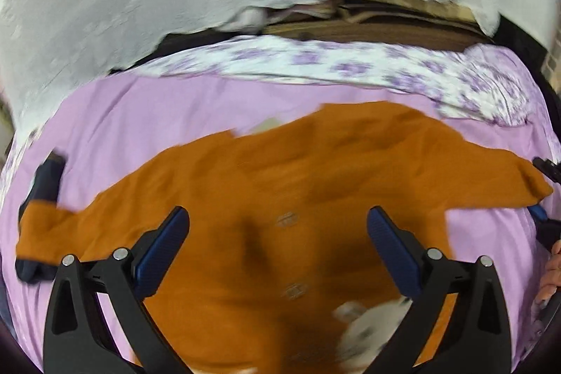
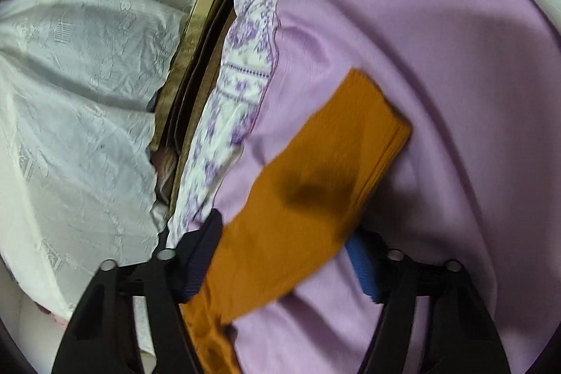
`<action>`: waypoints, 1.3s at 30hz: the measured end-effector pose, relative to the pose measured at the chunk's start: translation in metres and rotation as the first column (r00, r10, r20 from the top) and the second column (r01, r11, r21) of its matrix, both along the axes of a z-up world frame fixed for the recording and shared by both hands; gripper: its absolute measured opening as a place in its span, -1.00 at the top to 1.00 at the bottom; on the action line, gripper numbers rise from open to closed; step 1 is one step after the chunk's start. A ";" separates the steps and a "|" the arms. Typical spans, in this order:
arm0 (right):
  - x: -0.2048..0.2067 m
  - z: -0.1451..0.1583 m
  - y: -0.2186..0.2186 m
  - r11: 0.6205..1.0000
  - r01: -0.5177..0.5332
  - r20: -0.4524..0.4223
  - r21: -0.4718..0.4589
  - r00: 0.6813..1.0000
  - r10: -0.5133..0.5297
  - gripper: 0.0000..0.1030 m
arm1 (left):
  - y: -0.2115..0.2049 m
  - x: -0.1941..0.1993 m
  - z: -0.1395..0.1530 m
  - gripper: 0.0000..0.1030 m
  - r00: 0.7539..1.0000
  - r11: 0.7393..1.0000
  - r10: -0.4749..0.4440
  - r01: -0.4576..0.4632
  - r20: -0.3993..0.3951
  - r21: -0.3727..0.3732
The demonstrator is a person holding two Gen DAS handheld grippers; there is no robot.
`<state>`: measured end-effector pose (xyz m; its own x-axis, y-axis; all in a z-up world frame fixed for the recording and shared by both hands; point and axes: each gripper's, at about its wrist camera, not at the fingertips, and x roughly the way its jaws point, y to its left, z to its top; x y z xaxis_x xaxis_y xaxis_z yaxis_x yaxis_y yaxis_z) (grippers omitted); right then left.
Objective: Fold small clothes
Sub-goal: 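Grasp the cuff of one orange cardigan sleeve with the right tool, then carry the held sleeve across the cardigan body with the right tool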
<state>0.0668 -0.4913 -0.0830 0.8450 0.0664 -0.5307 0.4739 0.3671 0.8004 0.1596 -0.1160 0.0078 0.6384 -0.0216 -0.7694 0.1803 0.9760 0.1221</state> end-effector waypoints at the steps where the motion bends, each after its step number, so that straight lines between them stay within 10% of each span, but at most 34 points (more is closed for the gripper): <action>1: 0.000 -0.003 -0.004 1.000 0.009 0.008 -0.026 1.000 -0.009 -0.02 | -0.013 0.006 -0.004 -0.92 1.000 1.000 -0.013 0.013 -0.007 0.008; 5: -0.003 -0.015 -0.016 0.999 0.041 0.001 -0.029 0.999 -0.041 0.64 | -0.060 0.033 -0.027 -0.92 0.999 0.999 -0.036 0.037 -0.030 0.039; 12: -0.006 -0.015 -0.020 0.998 0.047 -0.004 -0.052 0.999 -0.047 0.82 | -0.066 0.054 -0.080 -0.92 0.996 0.999 -0.013 0.010 -0.091 -0.034; 19: -0.017 0.010 -0.012 0.989 0.055 0.049 -0.135 0.998 -0.049 0.85 | -0.046 0.055 -0.072 -0.92 0.988 0.989 -0.068 0.048 -0.142 -0.142; 26: -0.032 0.027 -0.012 0.973 0.090 0.072 -0.211 0.994 -0.076 0.86 | -0.043 0.048 -0.082 -0.92 0.987 0.998 -0.058 0.053 -0.148 -0.037; 31: -0.023 0.003 -0.020 0.997 0.037 0.033 -0.072 0.999 -0.035 0.76 | -0.043 0.040 -0.074 -0.92 0.988 0.997 -0.080 0.078 -0.131 -0.020; 33: -0.023 -0.005 -0.022 0.998 0.039 0.026 -0.039 0.999 -0.038 0.32 | -0.036 0.037 -0.070 -0.92 0.986 0.994 -0.100 0.094 -0.137 -0.047; 35: -0.025 -0.012 -0.025 0.999 0.046 0.036 -0.001 0.998 -0.046 0.31 | -0.026 0.031 -0.065 -0.92 0.985 0.993 -0.108 0.101 -0.135 -0.058; 37: -0.024 -0.013 -0.025 0.999 0.044 0.038 -0.008 0.998 -0.044 0.35 | -0.017 0.025 -0.060 -0.92 0.992 0.997 -0.078 0.075 -0.098 -0.028; 39: -0.023 -0.015 -0.022 0.999 0.036 0.037 -0.019 0.999 -0.036 0.83 | -0.006 0.016 -0.052 -0.92 0.996 0.997 -0.071 0.070 -0.060 -0.027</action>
